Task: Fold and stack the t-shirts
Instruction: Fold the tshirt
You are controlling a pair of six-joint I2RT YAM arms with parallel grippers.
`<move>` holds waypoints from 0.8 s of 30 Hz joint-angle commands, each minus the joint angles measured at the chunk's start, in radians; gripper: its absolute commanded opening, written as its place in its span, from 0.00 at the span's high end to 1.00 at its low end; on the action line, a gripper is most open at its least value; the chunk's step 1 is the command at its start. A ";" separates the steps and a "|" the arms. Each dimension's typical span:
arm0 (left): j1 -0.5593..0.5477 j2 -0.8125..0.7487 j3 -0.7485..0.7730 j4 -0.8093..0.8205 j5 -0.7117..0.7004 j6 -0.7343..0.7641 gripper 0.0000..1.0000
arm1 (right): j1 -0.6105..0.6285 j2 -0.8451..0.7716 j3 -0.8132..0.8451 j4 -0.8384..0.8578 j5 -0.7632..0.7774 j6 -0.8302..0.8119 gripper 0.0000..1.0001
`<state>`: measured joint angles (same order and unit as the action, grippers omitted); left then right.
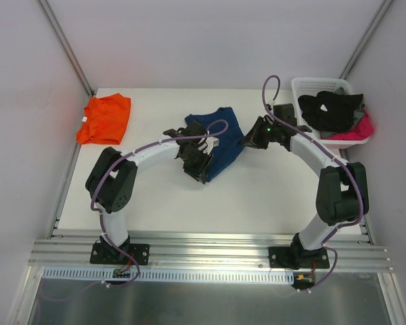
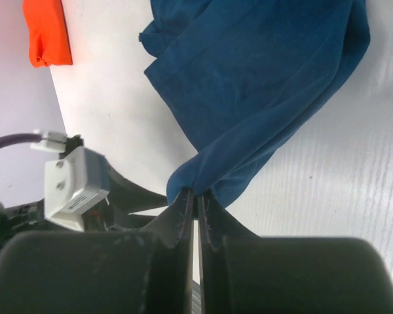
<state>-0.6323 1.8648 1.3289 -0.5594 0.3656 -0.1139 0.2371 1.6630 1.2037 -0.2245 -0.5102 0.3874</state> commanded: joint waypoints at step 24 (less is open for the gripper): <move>-0.069 -0.032 0.090 -0.046 -0.037 0.010 0.68 | -0.010 -0.052 -0.010 0.043 0.001 0.004 1.00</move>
<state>-0.6838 1.8263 1.3872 -0.5888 0.3225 -0.1101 0.2333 1.6615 1.1797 -0.2134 -0.5091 0.3958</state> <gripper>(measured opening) 0.324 0.019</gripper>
